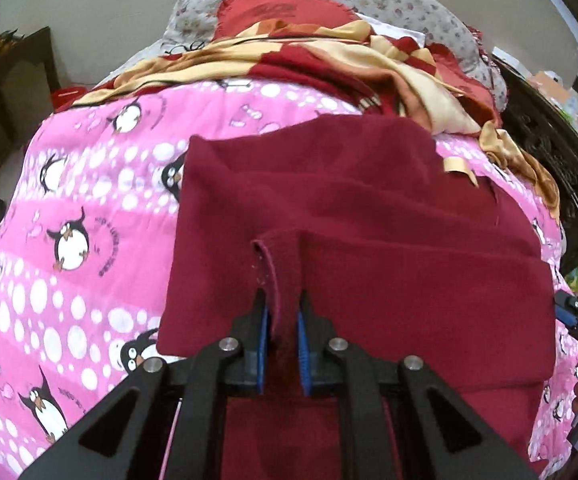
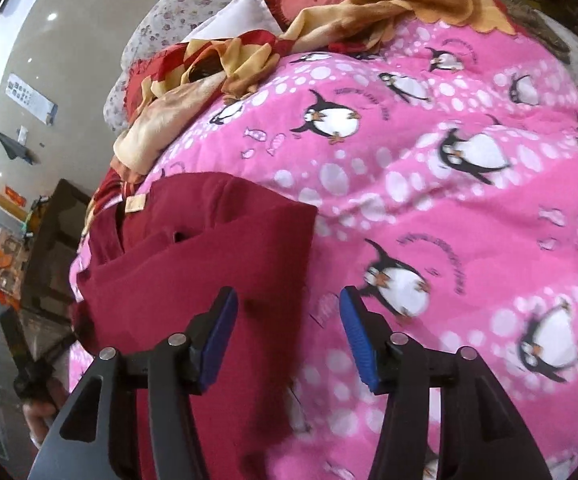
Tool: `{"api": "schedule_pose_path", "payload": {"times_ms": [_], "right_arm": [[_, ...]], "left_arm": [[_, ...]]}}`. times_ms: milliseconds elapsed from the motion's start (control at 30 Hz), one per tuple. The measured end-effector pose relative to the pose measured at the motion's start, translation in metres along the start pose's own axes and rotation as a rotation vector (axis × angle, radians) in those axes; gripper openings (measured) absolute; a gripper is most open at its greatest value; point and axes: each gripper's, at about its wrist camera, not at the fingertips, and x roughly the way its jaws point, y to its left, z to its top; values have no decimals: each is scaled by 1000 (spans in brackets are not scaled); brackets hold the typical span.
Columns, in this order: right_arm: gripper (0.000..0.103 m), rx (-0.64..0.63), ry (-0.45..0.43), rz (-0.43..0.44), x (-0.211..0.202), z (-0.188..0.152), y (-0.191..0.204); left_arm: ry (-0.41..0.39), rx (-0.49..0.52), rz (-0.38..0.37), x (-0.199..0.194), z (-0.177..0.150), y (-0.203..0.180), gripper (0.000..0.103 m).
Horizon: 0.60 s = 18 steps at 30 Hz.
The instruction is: Fold small clothes
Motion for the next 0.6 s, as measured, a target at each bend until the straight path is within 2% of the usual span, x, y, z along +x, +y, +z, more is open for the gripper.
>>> {"api": "schedule_pose_path", "payload": {"times_ms": [167, 200, 233, 267, 400, 467, 600], "right_arm": [[64, 6, 26, -34, 27, 10, 1], [60, 12, 27, -20, 29, 11, 1], [38, 6, 10, 0, 28, 12, 2], [27, -9, -15, 15, 24, 13, 5], [23, -132, -130, -22, -2, 17, 30], [23, -194, -184, -42, -13, 17, 41], [23, -175, -151, -115, 5, 22, 31]], "left_arm": [[-18, -3, -5, -9, 1, 1, 13], [-19, 4, -3, -11, 1, -1, 13], [-21, 11, -2, -13, 2, -2, 13], [-23, 13, -5, -15, 2, -5, 13], [-47, 9, -24, -19, 4, -14, 13], [-35, 31, 4, -11, 0, -20, 13], [6, 32, 43, 13, -9, -21, 17]]}}
